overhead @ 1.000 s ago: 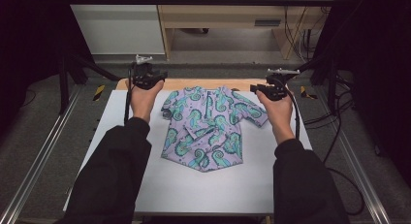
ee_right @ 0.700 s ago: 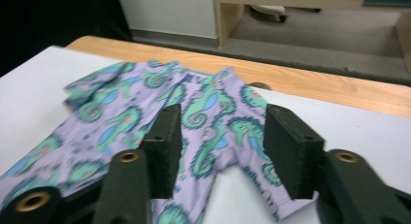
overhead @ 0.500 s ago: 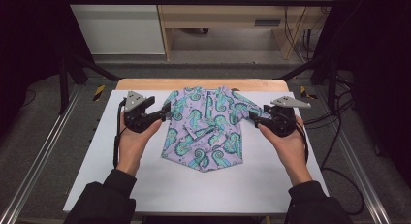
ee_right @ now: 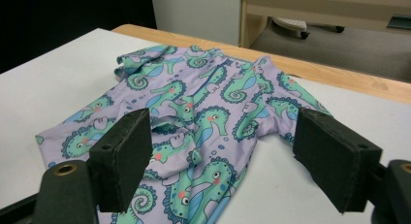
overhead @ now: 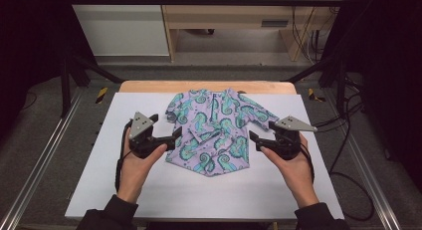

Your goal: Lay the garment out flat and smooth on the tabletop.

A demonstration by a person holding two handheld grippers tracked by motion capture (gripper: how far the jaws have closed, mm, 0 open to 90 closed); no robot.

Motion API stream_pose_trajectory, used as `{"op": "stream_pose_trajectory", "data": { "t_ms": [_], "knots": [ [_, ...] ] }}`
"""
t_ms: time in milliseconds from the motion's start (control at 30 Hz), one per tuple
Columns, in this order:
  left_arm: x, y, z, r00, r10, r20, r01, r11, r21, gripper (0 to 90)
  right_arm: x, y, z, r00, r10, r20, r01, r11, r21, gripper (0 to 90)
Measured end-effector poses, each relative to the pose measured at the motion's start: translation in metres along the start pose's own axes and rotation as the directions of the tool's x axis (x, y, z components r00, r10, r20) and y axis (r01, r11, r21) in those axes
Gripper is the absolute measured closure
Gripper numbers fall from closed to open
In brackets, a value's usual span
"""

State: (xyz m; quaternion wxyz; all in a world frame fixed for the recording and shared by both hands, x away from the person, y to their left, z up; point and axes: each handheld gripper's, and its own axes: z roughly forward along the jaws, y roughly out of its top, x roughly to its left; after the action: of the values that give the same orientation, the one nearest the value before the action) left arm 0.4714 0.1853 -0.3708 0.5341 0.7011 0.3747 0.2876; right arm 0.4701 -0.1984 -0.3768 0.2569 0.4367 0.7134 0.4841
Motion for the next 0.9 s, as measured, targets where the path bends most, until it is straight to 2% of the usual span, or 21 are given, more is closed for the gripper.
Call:
{"op": "stream_pose_trajectory", "data": {
  "t_ms": [133,267,300,467,567,633,767,900],
  "knots": [
    [-0.005,-0.006,-0.004,0.9998,-0.017,0.009,0.017,0.9998,-0.007,6.9,0.004,-0.006,0.003,0.9998,-0.013,-0.012,0.013,1.0,-0.003,19.9],
    [-0.006,-0.018,-0.012,0.9999,-0.012,0.0,0.012,0.9998,-0.018,6.6,0.007,-0.014,0.009,0.9988,-0.02,-0.044,0.02,1.0,0.02,21.8],
    [-0.005,-0.022,-0.014,1.0,-0.006,-0.002,0.006,0.9998,-0.019,6.1,0.008,-0.017,0.01,0.9986,-0.015,-0.051,0.017,1.0,0.023,21.8],
    [0.004,-0.043,-0.023,0.9993,-0.036,-0.01,0.036,0.999,-0.028,5.2,0.012,-0.03,0.023,0.9962,-0.004,-0.087,0.01,0.998,0.069,22.6],
    [0.01,-0.055,-0.028,0.9986,-0.042,-0.032,0.042,0.9988,-0.026,5.2,0.017,-0.033,0.032,0.9943,-0.019,-0.105,0.029,0.995,0.095,26.6],
    [0.013,-0.06,-0.03,0.9979,-0.054,-0.035,0.053,0.9985,-0.016,5.6,0.019,-0.033,0.039,0.9935,-0.024,-0.111,0.036,0.993,0.109,29.7],
    [0.018,-0.067,-0.037,0.9983,-0.036,-0.045,0.035,0.9993,-0.014,5.4,0.019,-0.036,0.06,0.9931,-0.014,-0.117,0.033,0.986,0.162,37.6],
    [0.028,-0.071,-0.043,0.9955,-0.074,-0.059,0.073,0.9971,-0.024,5.3,0.018,-0.04,0.087,0.9941,0.012,-0.108,0.011,0.978,0.21,43.3]
  ]
}}
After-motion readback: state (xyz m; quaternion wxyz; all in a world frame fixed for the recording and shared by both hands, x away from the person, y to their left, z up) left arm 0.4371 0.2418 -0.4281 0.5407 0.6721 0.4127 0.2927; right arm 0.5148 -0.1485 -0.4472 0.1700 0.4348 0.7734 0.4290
